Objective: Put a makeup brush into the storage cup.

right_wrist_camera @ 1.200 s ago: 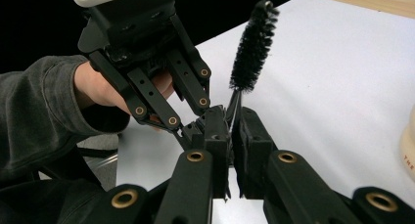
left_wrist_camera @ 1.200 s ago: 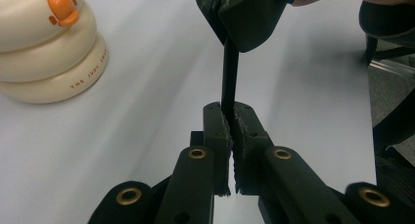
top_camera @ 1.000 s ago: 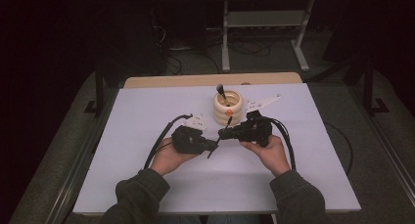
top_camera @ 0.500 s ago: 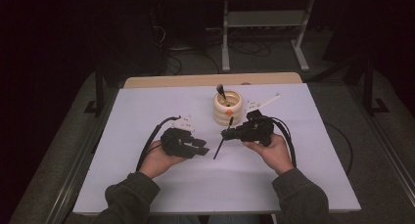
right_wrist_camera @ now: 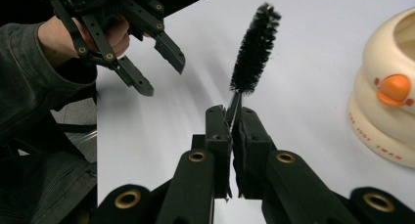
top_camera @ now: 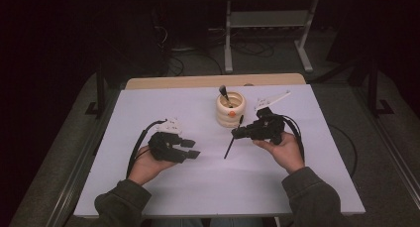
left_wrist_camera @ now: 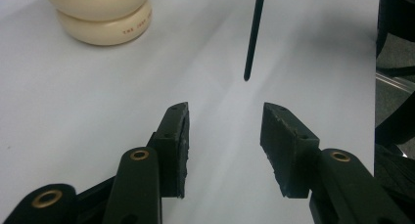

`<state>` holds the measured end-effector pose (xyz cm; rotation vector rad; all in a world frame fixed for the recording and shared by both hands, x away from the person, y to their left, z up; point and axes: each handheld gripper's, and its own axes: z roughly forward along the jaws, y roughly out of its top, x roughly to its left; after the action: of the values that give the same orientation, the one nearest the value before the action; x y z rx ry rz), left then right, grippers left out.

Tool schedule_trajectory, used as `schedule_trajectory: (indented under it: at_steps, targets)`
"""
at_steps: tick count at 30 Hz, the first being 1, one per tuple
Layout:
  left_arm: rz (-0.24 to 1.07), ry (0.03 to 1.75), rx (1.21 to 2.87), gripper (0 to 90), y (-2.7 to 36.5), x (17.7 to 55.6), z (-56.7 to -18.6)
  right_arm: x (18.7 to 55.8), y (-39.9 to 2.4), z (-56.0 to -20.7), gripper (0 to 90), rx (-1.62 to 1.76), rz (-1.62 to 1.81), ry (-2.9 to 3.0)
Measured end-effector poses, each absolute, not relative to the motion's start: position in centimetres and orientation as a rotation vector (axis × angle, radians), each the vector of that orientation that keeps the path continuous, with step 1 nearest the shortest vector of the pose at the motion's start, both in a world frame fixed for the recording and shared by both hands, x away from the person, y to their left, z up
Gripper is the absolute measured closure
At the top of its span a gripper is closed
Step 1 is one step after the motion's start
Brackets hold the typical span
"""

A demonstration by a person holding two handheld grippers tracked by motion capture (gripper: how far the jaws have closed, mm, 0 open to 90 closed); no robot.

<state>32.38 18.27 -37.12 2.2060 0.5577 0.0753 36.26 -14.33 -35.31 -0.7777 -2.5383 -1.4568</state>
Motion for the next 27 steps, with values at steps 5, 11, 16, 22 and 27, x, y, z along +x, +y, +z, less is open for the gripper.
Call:
schedule_trajectory:
  at_steps: [5, 11, 16, 22, 27]
  targets:
    - [0.096, 0.575, 2.2, 51.5, 19.3, 32.1, -37.1, 36.5, -14.6, -34.7, 84.5, -0.777, -1.454, -2.557]
    - [0.11, 0.587, 2.193, 47.1, 20.1, 31.7, -37.2, 36.9, -15.2, -33.7, 84.5, -0.797, -1.461, -2.572]
    - [0.128, 0.595, 2.171, 44.5, 20.8, 31.5, -37.3, 37.5, -15.7, -32.3, 84.5, -0.807, -1.484, -2.586]
    - [0.128, 0.617, 2.151, 41.1, 21.4, 31.3, -37.5, 38.3, -16.0, -30.8, 84.5, -0.822, -1.506, -2.587]
    - [0.135, 0.627, 2.15, 39.7, 21.7, 31.2, -37.6, 39.3, -16.2, -29.7, 84.5, -0.828, -1.513, -2.604]
